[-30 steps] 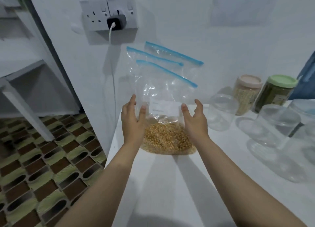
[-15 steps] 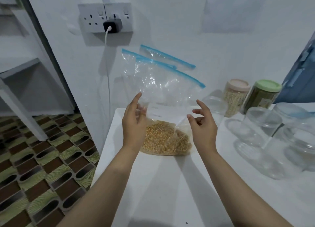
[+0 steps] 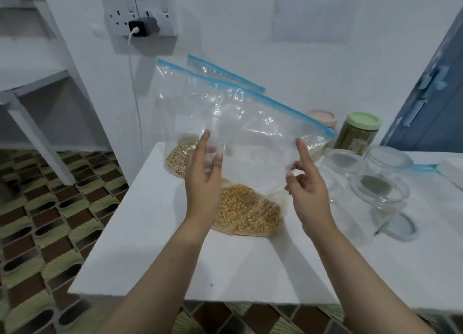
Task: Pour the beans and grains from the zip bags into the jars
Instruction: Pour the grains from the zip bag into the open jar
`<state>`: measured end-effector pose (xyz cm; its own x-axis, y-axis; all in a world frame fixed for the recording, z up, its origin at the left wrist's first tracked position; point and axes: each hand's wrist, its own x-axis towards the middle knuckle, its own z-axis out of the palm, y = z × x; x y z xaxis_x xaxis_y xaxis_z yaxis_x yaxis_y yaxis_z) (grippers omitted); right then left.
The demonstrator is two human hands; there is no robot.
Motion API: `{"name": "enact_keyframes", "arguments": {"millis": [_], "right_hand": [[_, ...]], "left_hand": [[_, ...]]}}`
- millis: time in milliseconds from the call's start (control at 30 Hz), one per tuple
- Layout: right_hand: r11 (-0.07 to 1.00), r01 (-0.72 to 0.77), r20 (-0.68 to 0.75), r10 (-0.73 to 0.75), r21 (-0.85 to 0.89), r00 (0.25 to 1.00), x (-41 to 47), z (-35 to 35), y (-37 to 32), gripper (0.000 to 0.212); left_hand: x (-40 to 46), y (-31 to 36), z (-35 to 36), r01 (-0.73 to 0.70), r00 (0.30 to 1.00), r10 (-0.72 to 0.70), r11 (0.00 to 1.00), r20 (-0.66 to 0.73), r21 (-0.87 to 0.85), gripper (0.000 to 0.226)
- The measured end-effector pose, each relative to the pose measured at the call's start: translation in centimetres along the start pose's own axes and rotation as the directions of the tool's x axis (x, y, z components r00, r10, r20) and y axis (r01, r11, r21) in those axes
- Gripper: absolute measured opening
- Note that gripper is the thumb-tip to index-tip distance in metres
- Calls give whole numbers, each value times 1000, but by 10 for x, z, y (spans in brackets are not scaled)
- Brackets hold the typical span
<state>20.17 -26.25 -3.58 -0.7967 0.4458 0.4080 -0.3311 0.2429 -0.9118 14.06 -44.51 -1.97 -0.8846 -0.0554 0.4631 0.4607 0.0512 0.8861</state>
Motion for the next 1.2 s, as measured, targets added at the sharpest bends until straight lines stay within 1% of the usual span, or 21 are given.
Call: {"name": "enact_keyframes", "arguments": {"millis": [167, 233, 300, 333, 400, 467, 533, 600, 700, 800, 900, 1033, 1100, 1200], "right_hand": [[997, 58, 80, -54, -48, 995, -10, -44, -6, 72], [994, 103, 122, -96, -49, 988, -15, -58, -10, 71], [994, 107, 134, -100, -39, 986, -20, -66, -16, 68], [995, 97, 127, -95, -13, 987, -22, -66, -19, 63], [991, 56, 107, -70, 124, 992, -22, -63, -24, 53], [969, 14, 45, -26, 248, 999, -17, -58, -27, 47], [951, 23, -46, -9, 309, 999, -9, -53, -34, 49], [938, 56, -116, -17, 343, 993, -3, -49, -43, 56], [939, 90, -157, -39, 332, 987, 8, -48, -48, 59], [940, 133, -127, -98, 313, 987, 23, -51, -54, 48], [953, 212, -54, -205, 218, 977, 31, -53, -66, 38], [929, 347, 23, -353, 130, 935, 28, -49, -76, 39], [910, 403, 14, -406, 98, 914, 25, -49, -78, 43], [891, 441, -42, -439, 108, 897, 26, -50, -80, 40]], "left_hand": [[-33, 20, 20, -40, 998, 43, 998, -45, 49, 49], [-44, 26, 26, -64, 995, 69, 996, -69, 61, 48], [-53, 33, 31, -81, 992, 86, 995, -87, 60, 47], [-55, 36, 33, -87, 991, 92, 994, -93, 60, 47], [-57, 44, 36, -84, 990, 91, 994, -110, 66, 45], [-54, 51, 39, -82, 987, 94, 992, -127, 96, 46], [-51, 54, 42, -100, 986, 119, 984, -119, 150, 49], [-50, 54, 45, -128, 981, 159, 963, -111, 239, 50], [-46, 55, 50, -170, 971, 218, 917, -98, 360, 48], [-39, 60, 62, -267, 953, 302, 875, -23, 404, 43], [-33, 65, 77, -350, 932, 361, 853, 46, 387, 42], [-31, 70, 89, -396, 916, 392, 851, 84, 345, 43], [-29, 74, 91, -424, 903, 422, 842, 84, 333, 42], [-25, 87, 95, -474, 877, 474, 823, 80, 313, 39]]}}
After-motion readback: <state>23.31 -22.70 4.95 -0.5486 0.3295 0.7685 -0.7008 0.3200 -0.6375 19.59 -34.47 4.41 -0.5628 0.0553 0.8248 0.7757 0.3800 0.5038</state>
